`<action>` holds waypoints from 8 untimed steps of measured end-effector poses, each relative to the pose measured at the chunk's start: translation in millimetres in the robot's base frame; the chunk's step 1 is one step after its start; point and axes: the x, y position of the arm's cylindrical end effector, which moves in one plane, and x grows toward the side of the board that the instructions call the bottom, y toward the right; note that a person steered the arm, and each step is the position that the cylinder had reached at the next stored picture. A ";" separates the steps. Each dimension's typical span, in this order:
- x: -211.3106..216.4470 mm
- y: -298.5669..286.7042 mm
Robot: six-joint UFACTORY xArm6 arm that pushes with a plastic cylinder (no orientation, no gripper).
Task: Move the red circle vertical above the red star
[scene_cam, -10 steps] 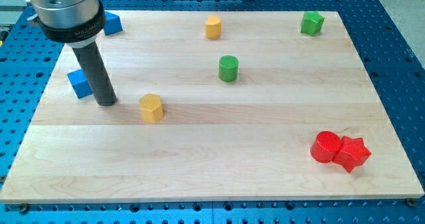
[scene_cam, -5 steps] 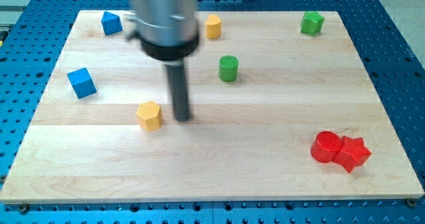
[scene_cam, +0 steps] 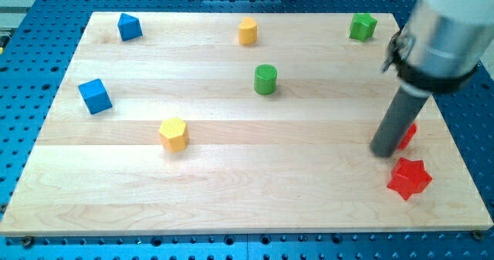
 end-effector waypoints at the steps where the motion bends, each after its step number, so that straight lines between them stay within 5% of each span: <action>1: -16.9 13.0; 2: 26.3 23.7; 4: -60.8 55.6; 6: -19.3 69.7; 8: -37.0 32.4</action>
